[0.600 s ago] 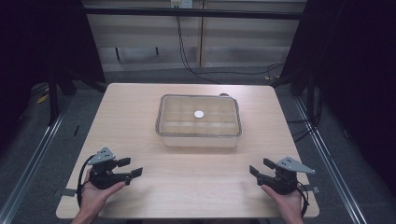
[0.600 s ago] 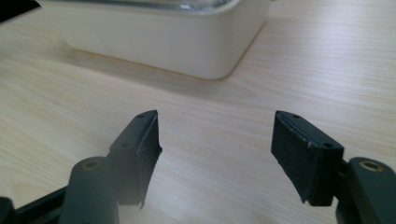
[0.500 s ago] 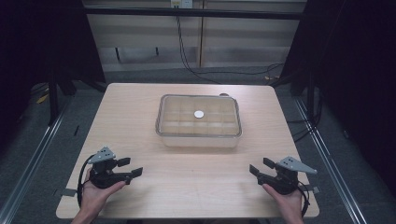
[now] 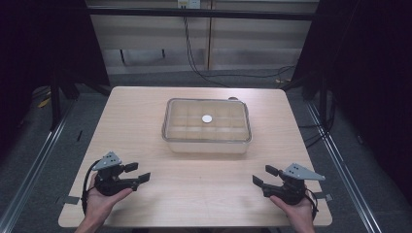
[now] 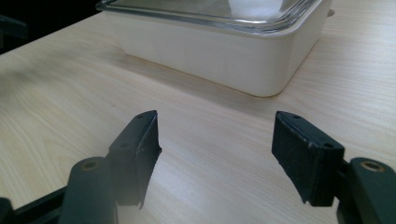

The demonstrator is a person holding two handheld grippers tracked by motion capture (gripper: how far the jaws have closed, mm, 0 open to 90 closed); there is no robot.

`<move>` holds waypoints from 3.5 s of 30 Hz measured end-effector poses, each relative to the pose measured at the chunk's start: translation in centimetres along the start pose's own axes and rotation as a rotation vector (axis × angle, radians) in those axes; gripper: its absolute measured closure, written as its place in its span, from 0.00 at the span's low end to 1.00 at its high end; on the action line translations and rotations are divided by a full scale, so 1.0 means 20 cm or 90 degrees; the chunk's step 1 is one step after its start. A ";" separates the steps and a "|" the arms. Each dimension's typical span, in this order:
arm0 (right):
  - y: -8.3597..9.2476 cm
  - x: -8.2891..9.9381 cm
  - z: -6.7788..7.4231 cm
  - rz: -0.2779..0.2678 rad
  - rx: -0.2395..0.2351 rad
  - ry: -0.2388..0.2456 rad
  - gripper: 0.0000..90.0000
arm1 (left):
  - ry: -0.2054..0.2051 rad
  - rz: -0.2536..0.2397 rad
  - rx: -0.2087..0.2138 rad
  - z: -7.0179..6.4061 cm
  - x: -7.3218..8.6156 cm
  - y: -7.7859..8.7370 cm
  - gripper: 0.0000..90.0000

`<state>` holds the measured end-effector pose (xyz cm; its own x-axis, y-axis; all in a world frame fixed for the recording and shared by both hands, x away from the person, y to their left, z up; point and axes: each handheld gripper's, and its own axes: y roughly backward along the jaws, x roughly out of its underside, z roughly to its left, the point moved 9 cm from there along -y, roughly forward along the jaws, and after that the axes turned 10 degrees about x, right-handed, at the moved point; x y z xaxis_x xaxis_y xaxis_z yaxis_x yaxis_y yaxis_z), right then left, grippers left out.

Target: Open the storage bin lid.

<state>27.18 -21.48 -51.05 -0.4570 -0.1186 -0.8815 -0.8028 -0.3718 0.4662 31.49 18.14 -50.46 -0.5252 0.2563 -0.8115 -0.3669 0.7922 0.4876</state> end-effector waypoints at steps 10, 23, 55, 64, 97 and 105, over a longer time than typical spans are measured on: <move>-0.03 -0.12 0.00 -0.010 0.005 -0.008 0.22 | -0.008 0.006 -0.013 -0.01 -0.11 -0.05 0.26; -0.08 -0.26 -0.01 0.015 -0.010 -0.019 0.34 | -0.012 -0.021 -0.005 0.08 -0.24 -0.05 0.28; -0.39 -0.41 -0.20 0.075 -0.009 -0.022 0.21 | -0.001 0.005 -0.018 0.32 -0.51 -0.26 0.21; -0.48 -0.43 -0.19 0.082 -0.020 -0.027 0.21 | 0.003 0.045 -0.019 0.36 -0.49 -0.41 0.18; -0.71 -0.45 -0.26 0.140 -0.013 -0.052 0.15 | -0.006 0.095 0.026 0.35 -0.52 -0.58 0.26; -0.74 -0.42 -0.26 0.152 -0.031 -0.064 0.14 | -0.019 0.097 0.022 0.33 -0.52 -0.57 0.27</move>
<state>44.91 -19.81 -50.88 -0.6690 -0.1165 -0.7341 -0.6495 -0.3886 0.6536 46.26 10.09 -49.79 -0.5495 0.3911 -0.7383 -0.2580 0.7611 0.5952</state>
